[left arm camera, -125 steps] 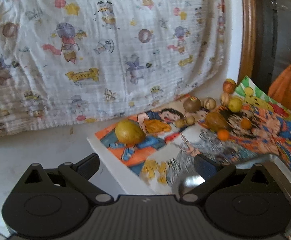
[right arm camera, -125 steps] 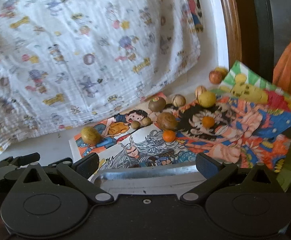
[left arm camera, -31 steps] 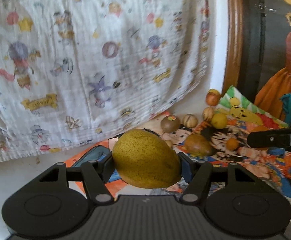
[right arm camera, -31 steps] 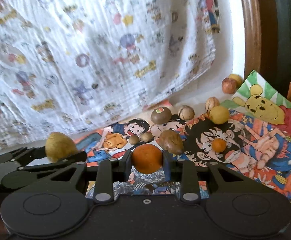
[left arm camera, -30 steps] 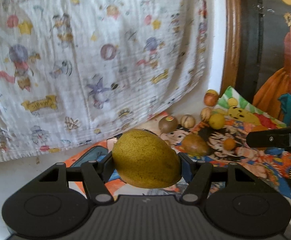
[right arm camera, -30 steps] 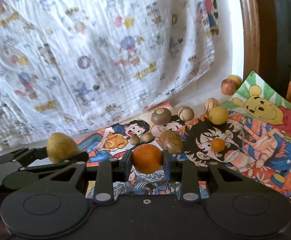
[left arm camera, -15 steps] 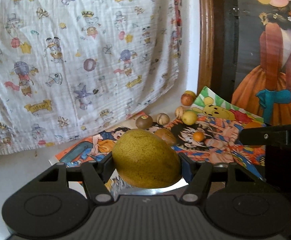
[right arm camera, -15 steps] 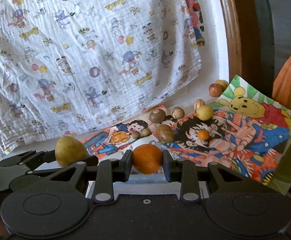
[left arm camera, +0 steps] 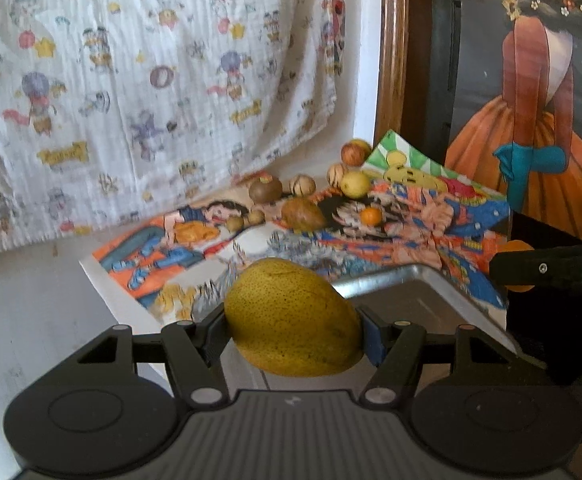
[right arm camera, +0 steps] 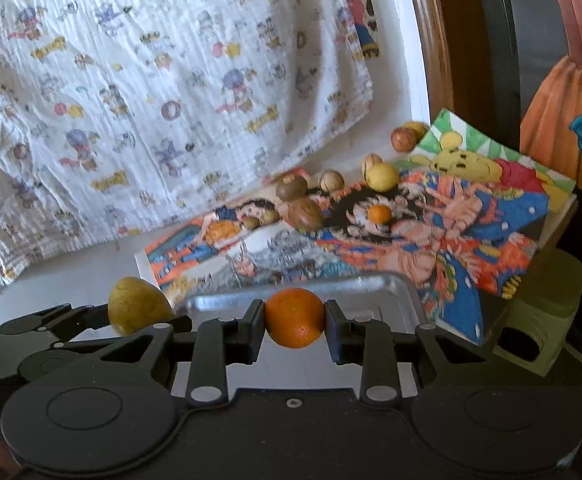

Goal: Organize fruits
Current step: 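Carry the yellow fruit and the tangerine back over the metal tray with both tools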

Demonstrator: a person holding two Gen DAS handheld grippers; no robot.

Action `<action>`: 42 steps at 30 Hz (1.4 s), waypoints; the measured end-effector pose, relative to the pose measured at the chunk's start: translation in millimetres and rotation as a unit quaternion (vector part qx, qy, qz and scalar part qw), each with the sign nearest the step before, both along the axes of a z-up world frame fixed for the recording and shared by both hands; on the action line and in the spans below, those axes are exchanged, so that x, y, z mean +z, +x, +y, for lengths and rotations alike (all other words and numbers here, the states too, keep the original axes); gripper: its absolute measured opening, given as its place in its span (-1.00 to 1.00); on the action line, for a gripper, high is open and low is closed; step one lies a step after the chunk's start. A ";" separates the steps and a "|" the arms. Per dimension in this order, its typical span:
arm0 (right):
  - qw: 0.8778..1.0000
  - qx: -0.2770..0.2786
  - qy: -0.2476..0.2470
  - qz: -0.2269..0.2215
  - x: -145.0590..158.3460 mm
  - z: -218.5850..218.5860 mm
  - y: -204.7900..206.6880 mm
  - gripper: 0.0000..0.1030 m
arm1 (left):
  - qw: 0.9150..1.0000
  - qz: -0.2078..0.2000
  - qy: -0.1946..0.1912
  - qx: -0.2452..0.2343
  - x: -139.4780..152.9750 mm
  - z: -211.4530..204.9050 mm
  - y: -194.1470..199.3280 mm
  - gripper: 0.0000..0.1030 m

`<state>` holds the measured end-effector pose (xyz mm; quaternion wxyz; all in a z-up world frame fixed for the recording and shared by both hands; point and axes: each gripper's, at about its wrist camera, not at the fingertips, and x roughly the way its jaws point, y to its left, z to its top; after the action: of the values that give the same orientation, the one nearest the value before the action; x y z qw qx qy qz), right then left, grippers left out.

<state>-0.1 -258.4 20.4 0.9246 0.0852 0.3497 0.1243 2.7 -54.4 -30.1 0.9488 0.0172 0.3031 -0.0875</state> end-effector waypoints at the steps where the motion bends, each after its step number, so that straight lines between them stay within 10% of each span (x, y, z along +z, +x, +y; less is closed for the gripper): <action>1: 1.000 0.000 -0.001 0.006 -4.8 -0.1 0.2 -0.35 | 1.000 0.005 0.001 -0.001 -3.6 0.2 -1.0 0.35; 22: 0.995 0.024 -0.057 0.077 -97.8 17.6 12.1 -0.35 | 0.997 0.069 0.029 -0.008 -61.5 -10.2 7.4 0.35; 42: 0.995 0.024 -0.063 0.078 -107.1 14.9 13.5 -0.26 | 0.996 0.089 0.027 -0.010 -71.3 -10.7 12.6 0.38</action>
<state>13.4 -243.5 -86.7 0.8947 0.0282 0.4301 0.1173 15.3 -65.1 -101.4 0.9164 0.0384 0.3883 -0.0897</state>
